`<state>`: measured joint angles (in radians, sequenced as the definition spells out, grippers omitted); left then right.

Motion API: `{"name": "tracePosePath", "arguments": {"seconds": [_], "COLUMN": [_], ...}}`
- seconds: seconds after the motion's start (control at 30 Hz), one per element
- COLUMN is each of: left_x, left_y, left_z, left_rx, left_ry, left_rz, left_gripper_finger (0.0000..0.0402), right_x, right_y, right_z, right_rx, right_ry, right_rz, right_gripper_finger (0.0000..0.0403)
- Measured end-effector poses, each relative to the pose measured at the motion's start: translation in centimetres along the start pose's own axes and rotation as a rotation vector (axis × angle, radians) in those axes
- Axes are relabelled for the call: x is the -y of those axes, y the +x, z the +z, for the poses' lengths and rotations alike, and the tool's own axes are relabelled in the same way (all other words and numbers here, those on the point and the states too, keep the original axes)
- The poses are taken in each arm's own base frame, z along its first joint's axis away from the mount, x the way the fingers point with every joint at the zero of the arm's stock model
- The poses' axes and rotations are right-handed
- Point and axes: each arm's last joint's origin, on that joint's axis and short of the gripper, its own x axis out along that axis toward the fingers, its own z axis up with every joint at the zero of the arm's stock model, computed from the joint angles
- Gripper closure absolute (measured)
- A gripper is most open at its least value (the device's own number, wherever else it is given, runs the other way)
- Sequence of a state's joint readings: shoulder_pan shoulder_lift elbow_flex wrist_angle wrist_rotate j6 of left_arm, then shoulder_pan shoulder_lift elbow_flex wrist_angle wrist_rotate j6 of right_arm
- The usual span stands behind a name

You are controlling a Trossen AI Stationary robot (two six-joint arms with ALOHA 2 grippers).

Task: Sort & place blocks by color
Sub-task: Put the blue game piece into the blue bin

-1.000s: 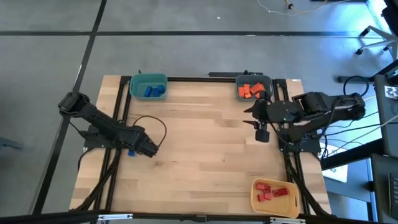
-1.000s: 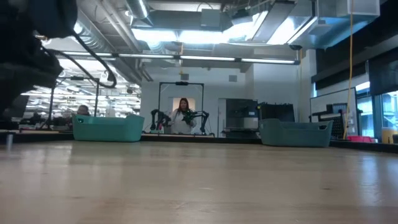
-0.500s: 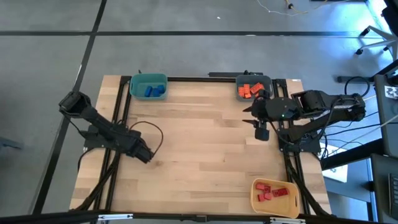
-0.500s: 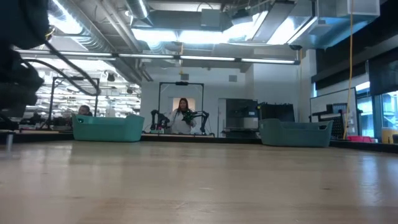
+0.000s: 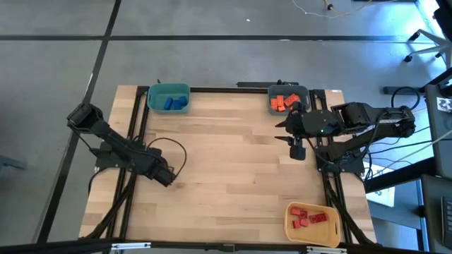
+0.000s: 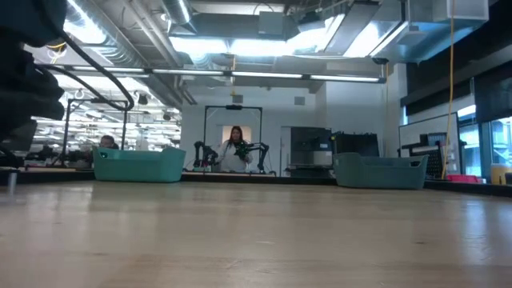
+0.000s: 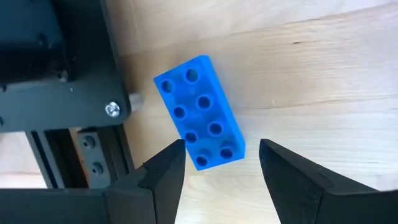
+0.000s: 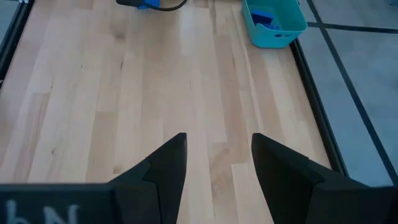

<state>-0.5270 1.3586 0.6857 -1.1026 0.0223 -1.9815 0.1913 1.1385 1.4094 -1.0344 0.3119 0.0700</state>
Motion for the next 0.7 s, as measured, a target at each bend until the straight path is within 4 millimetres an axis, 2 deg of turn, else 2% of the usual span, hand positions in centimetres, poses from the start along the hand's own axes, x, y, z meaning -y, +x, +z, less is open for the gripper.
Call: {"name": "tracePosePath", "arguments": {"seconds": [0.23,0.7], "left_x": [-0.11,-0.32], "left_y": [0.00,0.10], "left_z": [-0.03,0.27], "left_rx": [-0.017,0.057], "left_ry": [-0.094,-0.251], "left_rz": [0.019,0.018], "left_gripper_finger": [0.0203,0.0203], "right_x": [0.00,0.00], "right_y": [0.00,0.00], "right_z": [0.00,0.00], "right_rx": [0.000,0.000], "right_ry": [0.000,0.000], "right_rz": [0.000,0.000], "right_gripper_finger": [0.0221,0.0221]}}
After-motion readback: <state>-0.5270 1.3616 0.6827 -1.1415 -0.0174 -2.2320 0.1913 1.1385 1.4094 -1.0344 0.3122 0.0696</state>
